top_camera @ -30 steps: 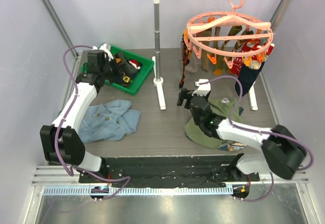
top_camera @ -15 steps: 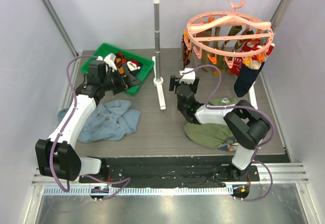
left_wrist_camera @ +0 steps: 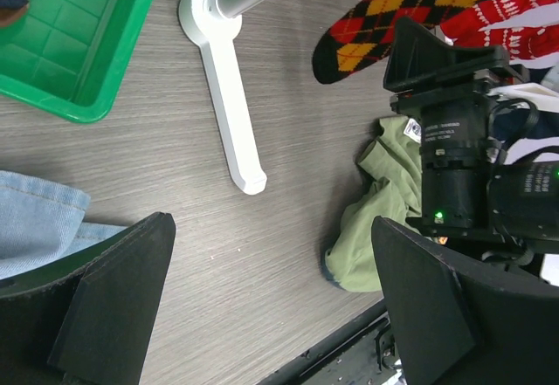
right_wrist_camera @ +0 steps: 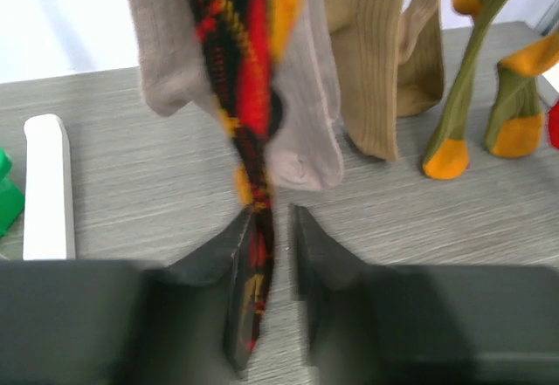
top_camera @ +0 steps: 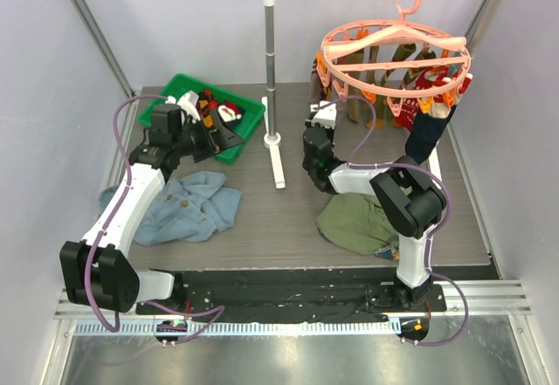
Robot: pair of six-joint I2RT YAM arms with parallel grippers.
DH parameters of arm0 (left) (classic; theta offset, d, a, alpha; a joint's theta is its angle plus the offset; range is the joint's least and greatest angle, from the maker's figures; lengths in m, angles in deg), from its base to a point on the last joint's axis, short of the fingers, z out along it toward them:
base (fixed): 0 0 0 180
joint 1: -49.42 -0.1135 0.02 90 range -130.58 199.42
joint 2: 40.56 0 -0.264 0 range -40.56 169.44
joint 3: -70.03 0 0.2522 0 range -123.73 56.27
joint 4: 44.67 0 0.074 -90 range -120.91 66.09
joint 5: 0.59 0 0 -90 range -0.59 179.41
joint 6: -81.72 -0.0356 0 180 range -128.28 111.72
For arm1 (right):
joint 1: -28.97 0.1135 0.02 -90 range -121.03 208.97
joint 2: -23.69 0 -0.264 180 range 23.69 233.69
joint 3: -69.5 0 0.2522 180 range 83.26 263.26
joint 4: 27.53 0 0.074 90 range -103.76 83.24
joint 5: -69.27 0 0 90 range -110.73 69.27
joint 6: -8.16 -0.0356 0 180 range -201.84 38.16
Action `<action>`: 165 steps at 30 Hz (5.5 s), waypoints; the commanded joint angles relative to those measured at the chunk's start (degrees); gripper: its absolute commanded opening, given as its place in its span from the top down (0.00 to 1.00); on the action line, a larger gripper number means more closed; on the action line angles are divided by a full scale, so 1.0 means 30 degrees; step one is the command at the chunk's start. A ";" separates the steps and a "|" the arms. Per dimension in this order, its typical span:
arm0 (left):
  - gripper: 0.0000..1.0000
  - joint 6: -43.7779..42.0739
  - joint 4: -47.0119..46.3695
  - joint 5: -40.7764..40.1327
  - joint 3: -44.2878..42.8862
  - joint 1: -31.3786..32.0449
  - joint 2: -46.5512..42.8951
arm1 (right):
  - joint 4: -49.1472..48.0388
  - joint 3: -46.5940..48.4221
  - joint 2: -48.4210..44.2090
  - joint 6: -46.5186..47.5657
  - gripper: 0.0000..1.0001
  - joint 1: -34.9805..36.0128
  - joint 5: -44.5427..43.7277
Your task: Remove the socks clipped to the hanger
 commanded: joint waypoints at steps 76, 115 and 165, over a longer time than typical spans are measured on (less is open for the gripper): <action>0.17 -0.0850 -0.3340 0.1195 -1.7278 0.7110 0.9993 | 0.2092 -1.2170 -2.0177 -0.5477 0.99 0.2610 1.3309; 0.37 0.4189 -1.1307 0.6703 -1.7045 0.7111 1.3450 | 0.1828 -1.2699 -2.1643 -0.5595 0.99 0.2610 1.4511; 0.79 0.9697 -1.7930 0.7584 -1.5490 0.6378 1.5150 | 0.1711 -1.2640 -2.1174 -0.5683 0.99 0.2581 1.4658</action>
